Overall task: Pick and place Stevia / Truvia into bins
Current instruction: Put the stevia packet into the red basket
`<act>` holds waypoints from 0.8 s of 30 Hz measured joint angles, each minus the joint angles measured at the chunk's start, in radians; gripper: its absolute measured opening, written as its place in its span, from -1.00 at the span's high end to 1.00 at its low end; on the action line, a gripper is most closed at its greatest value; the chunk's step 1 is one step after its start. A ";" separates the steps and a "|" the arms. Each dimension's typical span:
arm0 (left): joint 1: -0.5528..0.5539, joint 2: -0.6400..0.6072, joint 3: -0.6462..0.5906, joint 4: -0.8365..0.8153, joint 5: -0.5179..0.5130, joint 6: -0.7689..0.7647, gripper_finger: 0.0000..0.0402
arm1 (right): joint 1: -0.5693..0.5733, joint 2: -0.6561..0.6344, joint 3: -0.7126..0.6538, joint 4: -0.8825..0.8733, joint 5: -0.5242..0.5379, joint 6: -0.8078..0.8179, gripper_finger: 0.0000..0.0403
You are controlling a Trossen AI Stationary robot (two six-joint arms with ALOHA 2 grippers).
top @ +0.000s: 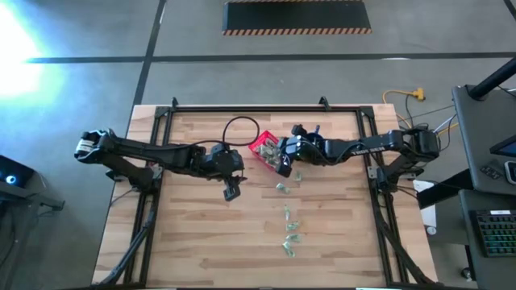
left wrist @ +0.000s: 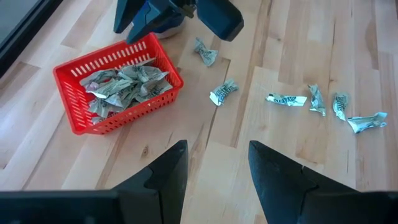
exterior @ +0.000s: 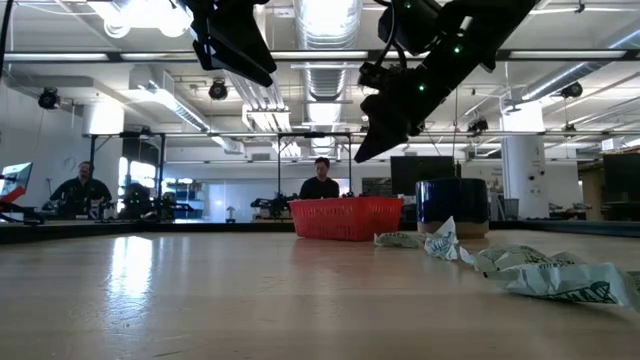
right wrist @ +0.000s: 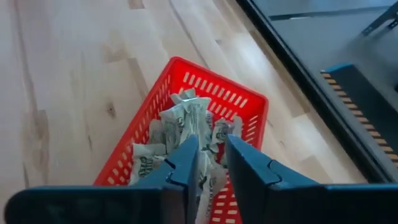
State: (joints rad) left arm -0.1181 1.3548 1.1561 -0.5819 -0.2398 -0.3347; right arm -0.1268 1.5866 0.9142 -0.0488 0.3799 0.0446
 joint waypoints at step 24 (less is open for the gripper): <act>0.000 0.000 0.000 0.051 -0.064 0.060 0.24 | 0.097 -0.003 -0.068 -0.216 -0.538 0.121 0.64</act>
State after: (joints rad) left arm -0.1181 1.3548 1.1557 -0.5311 -0.3042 -0.2744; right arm -0.0297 1.5838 0.8462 -0.2644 -0.1580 0.1658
